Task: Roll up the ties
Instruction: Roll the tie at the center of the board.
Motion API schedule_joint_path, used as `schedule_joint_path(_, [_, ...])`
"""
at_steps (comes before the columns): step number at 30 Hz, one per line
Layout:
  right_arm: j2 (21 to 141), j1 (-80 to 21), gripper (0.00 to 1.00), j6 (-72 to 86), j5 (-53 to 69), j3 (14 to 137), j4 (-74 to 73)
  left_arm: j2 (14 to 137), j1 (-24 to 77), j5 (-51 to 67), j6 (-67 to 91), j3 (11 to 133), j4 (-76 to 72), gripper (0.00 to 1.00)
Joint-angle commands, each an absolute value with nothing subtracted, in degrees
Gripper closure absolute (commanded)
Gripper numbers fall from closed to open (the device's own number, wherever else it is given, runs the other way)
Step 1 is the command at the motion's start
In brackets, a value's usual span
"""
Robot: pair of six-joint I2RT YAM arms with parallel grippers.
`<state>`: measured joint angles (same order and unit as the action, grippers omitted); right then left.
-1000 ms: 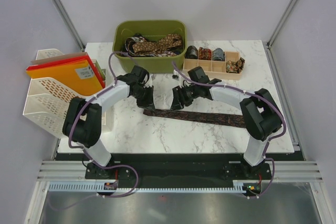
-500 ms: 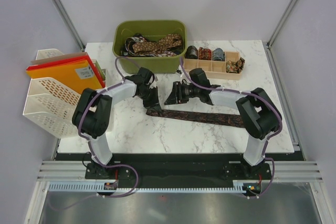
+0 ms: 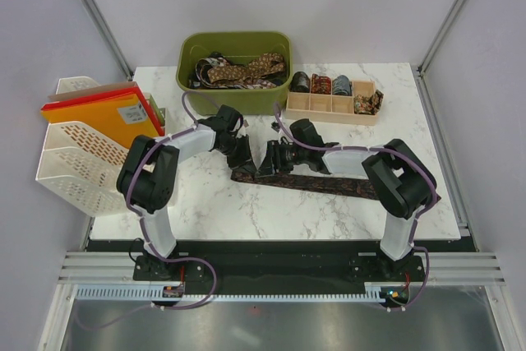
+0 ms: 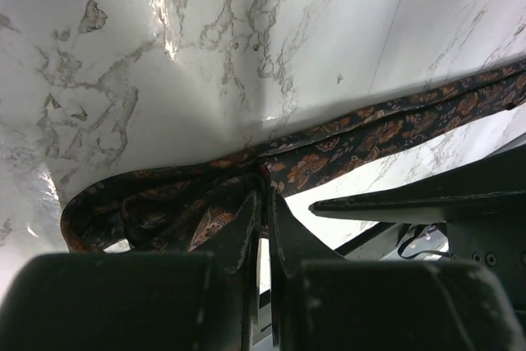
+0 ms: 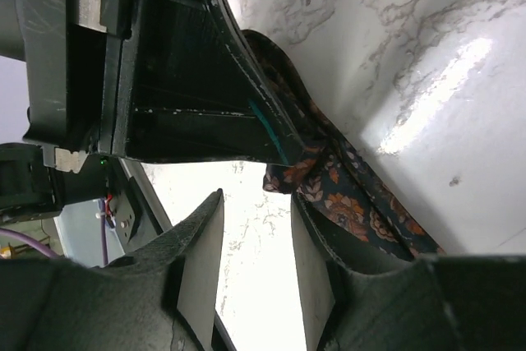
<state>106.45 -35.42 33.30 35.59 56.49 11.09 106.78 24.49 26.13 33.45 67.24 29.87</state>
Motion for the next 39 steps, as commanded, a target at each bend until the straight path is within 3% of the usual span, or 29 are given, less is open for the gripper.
schedule_joint_path(1, [106.43, -36.12, 0.55, 34.01, 33.05, 56.69, 13.18, 107.40, 24.26, 28.30, 35.60, 68.29, 28.21, 0.90])
schedule_joint_path(16, [111.09, -37.71, 0.59, 37.35, 29.01, 59.50, 13.19, 108.46, 23.47, 31.46, 36.91, 67.68, 26.99, 0.87])
schedule_joint_path(19, [111.36, -37.71, 0.69, 37.79, 28.48, 59.24, 13.18, 107.85, 23.38, 32.08, 36.91, 67.06, 26.63, 0.82])
schedule_joint_path(20, [111.27, -37.79, 0.79, 37.79, 28.39, 59.06, 12.92, 107.49, 23.29, 32.17, 36.83, 66.97, 26.46, 0.80])
schedule_joint_path(23, [110.83, -37.62, 0.97, 37.71, 28.39, 58.54, 11.87, 105.47, 21.98, 33.13, 36.04, 66.18, 26.54, 0.70])
schedule_joint_path(25, [110.48, -37.44, 1.00, 37.53, 28.39, 58.27, 11.25, 103.90, 19.79, 34.01, 35.07, 65.39, 26.54, 0.59])
schedule_joint_path(26, [110.39, -37.44, 1.00, 37.36, 28.56, 58.27, 10.64, 101.97, 18.99, 34.10, 34.55, 65.04, 26.54, 0.47])
schedule_joint_path(27, [110.30, -37.09, 1.00, 37.01, 28.74, 58.27, 10.20, 100.56, 18.20, 34.10, 32.37, 64.60, 26.54, 0.26])
schedule_joint_path(28, [110.30, -37.00, 1.00, 36.91, 29.09, 58.36, 9.67, 99.15, 16.89, 34.01, 30.60, 64.43, 26.54, 0.20])
schedule_joint_path(29, [110.39, -36.83, 1.00, 36.83, 29.18, 58.45, 9.58, 95.83, 16.35, 33.75, 28.85, 64.25, 26.54, 0.06])
schedule_joint_path(30, [110.48, -36.74, 1.00, 36.91, 29.44, 58.45, 9.49, 93.97, 15.30, 33.75, 25.26, 63.46, 26.11, 0.01])
schedule_joint_path(34, [110.30, -36.48, 1.00, 36.91, 30.23, 58.62, 9.40, 84.22, 14.24, 33.66, 10.58, 61.18, 23.56, 0.01])
schedule_joint_path(39, [109.25, -36.30, 1.00, 37.26, 31.37, 58.10, 10.72, 73.93, 11.51, 41.74, -13.67, 57.22, 23.02, 0.01])
